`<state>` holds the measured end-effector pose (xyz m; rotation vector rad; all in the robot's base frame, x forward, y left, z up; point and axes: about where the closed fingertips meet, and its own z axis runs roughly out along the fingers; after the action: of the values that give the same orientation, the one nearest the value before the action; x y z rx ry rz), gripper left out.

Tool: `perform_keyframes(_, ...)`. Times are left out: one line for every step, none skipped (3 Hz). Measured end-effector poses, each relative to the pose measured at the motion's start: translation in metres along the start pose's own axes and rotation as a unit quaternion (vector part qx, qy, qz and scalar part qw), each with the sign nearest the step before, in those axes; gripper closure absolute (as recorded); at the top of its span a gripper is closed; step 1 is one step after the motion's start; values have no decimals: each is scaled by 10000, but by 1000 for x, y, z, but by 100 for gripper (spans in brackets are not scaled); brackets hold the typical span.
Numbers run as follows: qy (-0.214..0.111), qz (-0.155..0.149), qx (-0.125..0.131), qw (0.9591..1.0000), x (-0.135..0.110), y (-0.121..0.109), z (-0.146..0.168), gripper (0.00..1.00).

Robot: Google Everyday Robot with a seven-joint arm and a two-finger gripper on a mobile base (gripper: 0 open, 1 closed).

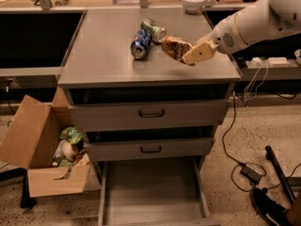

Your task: Place orange can into bottom drawer

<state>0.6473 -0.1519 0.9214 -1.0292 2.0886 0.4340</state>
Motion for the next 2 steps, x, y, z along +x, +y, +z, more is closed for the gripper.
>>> perform_keyframes(-160, -163, 123, 9997, 9, 7, 5, 100)
perform_keyframes(-316, -719, 319, 9964, 35, 33, 5, 100)
